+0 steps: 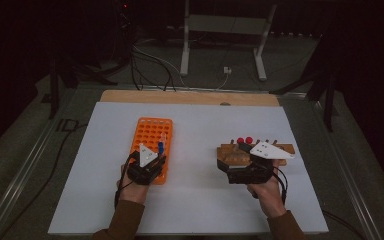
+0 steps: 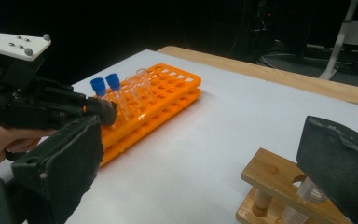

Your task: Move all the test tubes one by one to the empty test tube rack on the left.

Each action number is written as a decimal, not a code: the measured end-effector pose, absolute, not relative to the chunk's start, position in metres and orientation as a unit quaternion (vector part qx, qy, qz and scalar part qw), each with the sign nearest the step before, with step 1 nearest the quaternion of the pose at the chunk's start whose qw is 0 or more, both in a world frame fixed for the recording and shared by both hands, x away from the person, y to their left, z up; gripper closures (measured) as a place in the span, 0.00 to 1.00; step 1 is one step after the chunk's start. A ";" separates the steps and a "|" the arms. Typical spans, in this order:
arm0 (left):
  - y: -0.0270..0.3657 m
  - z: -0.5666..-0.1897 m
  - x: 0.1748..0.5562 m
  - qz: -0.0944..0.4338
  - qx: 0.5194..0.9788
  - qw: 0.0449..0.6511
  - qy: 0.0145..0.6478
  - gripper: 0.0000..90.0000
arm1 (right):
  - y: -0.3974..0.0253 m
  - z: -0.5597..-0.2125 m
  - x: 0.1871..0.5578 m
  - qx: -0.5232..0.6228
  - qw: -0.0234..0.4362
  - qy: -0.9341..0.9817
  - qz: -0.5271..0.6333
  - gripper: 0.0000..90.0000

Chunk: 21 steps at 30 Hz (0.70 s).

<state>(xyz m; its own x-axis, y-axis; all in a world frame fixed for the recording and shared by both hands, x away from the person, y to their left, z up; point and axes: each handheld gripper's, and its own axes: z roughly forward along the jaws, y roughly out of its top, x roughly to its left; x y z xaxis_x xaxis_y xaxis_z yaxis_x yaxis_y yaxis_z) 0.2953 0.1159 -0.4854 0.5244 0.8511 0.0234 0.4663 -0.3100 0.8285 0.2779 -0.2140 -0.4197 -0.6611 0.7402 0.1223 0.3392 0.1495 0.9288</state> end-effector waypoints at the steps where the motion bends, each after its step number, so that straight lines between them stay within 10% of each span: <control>1: 0.116 -0.486 0.295 0.236 0.774 0.403 0.427 0.86 | -0.214 -0.420 0.278 0.368 0.186 0.735 0.539 0.00; 14: 0.118 -0.491 0.297 0.217 0.772 0.402 0.441 0.84 | -0.220 -0.419 0.281 0.377 0.191 0.729 0.538 0.00; 21: 0.121 -0.486 0.294 0.208 0.763 0.430 0.435 0.62 | -0.237 -0.413 0.286 0.395 0.201 0.713 0.543 0.01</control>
<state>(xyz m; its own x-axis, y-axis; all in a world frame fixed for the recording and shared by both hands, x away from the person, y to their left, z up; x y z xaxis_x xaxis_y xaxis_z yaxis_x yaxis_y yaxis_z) 0.2939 0.1210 -0.4857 0.5346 0.8432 -0.0574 0.4864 -0.2514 0.8368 0.2857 -0.2369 -0.4131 -0.6076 0.7813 0.1427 0.3455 0.0981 0.9333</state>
